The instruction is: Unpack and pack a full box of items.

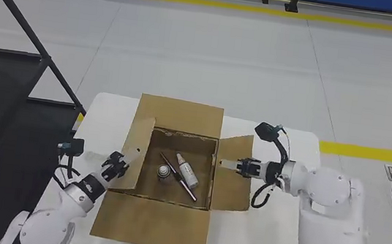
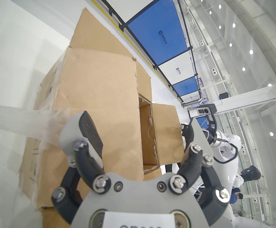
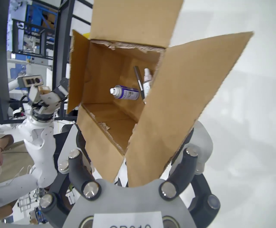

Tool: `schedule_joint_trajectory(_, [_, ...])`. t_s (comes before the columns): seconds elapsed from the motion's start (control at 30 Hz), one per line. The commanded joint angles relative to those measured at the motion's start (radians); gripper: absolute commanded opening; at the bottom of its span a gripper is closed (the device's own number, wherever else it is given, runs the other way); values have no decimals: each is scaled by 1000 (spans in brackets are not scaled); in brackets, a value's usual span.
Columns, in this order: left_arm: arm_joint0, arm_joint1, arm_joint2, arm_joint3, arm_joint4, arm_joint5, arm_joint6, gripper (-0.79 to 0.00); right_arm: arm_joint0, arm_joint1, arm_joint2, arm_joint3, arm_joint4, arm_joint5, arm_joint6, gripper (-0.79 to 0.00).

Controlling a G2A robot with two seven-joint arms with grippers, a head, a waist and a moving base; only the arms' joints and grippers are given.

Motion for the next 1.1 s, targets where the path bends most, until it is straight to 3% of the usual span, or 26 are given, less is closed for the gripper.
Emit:
schedule_joint_trajectory(0.0, [-9,0,11,15,3,4,1,0,13,0,-28,28,88,-3,32,0])
schedule_joint_trajectory(0.23, [-38,-2,45,55,13,18,13,0,75,-6,-96,215,337,-30,-37,0])
schedule_joint_trajectory(0.33, [-45,-2,54,66,10,25,21,0,89,-8,-132,270,362,-52,-107,0])
schedule_joint_trajectory(0.57, [-52,-3,62,77,-3,34,33,0,95,-6,-223,315,256,-92,-279,0])
schedule_joint_trajectory(0.87, [-64,-4,80,97,-6,44,46,0,72,10,-276,291,181,-170,-332,0])
schedule_joint_trajectory(1.07, [-67,-4,90,103,-1,51,51,0,52,22,-301,256,114,-166,-367,0])
